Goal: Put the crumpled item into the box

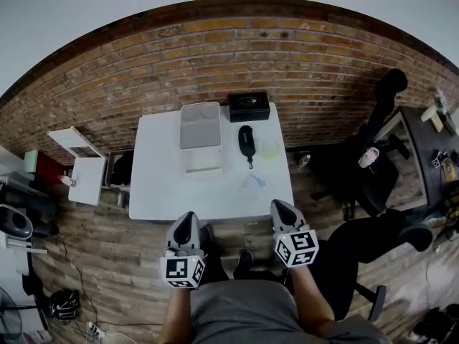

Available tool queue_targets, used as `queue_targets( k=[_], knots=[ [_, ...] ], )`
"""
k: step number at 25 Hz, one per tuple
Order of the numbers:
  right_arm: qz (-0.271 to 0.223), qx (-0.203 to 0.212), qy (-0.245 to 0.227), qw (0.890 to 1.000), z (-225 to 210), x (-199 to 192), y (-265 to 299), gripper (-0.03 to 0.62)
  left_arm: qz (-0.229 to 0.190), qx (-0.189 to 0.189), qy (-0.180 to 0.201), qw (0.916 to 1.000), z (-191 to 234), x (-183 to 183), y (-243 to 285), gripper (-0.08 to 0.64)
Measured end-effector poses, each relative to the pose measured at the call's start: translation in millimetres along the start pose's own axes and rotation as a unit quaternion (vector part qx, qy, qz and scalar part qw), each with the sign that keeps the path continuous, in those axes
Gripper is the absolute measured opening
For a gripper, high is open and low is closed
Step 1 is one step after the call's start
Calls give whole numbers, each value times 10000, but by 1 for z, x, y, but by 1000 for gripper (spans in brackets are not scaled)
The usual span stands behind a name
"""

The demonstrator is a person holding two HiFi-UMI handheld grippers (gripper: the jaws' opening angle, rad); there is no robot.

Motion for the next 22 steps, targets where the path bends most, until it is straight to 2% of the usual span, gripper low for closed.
queue_targets(
  k=[11, 14, 22],
  knots=[
    [113, -458, 158, 9988, -10, 12, 41, 3, 59, -621, 50, 9980, 33, 10, 62, 6],
    [173, -519, 328, 9980, -9, 11, 52, 3, 152, -769, -14, 9969, 46, 6, 76, 6],
    [162, -848, 433, 9953, -7, 18, 75, 5, 267, -1137, -109, 9931, 68, 2, 107, 6]
  ],
)
Point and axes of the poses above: the fingertips, and each gripper's own axes: y forward along the fingers, z to its left, x out of its top, the point moved 6 cm from there along -y, backward along the fingers, and after that the axes turned 10 degrees about -x, right-handed, at the moved point
